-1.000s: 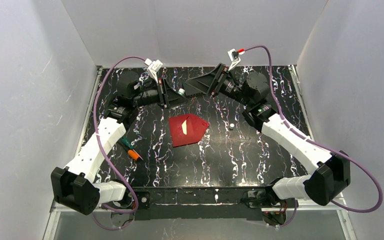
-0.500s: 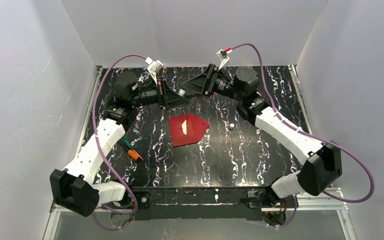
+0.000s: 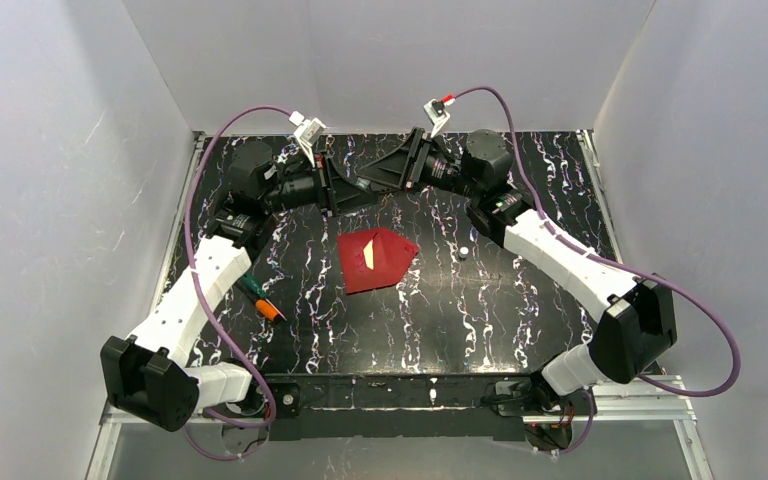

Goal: Place the letter into the envelope and seal it

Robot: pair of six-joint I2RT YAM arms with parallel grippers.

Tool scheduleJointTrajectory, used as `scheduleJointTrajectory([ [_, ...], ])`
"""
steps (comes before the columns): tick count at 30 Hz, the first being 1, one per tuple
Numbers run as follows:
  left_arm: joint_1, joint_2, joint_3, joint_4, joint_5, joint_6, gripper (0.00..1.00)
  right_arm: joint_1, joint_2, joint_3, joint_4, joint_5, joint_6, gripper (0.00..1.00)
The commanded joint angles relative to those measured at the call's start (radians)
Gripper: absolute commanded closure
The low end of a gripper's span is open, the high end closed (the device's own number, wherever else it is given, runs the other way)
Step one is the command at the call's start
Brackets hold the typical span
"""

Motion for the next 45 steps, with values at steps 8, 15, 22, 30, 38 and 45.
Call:
scheduleJointTrajectory([
  [8, -0.001, 0.021, 0.063, 0.025, -0.056, -0.016, 1.00, 0.005, 0.036, 0.086, 0.057, -0.046, 0.020, 0.93],
  [15, -0.001, -0.021, 0.026, 0.016, -0.111, 0.286, 1.00, 0.013, 0.145, 0.351, -0.593, 0.238, -0.082, 0.99],
  [22, -0.001, -0.084, -0.029, -0.072, -0.103, 0.815, 1.00, 0.019, 0.178, 0.438, -0.745, 0.328, -0.093, 0.99],
  [30, -0.001, -0.010, 0.066, -0.180, -0.073, 0.929, 1.00, 0.018, 0.121, 0.346, -0.645, 0.188, -0.144, 0.47],
  [38, -0.002, 0.015, 0.099, -0.238, -0.021, 1.004, 1.00, 0.013, 0.095, 0.278, -0.530, 0.045, -0.142, 0.49],
  [45, -0.001, 0.031, 0.105, -0.223, -0.030, 0.985, 1.00, 0.013, 0.105, 0.305, -0.520, -0.009, -0.162, 0.50],
])
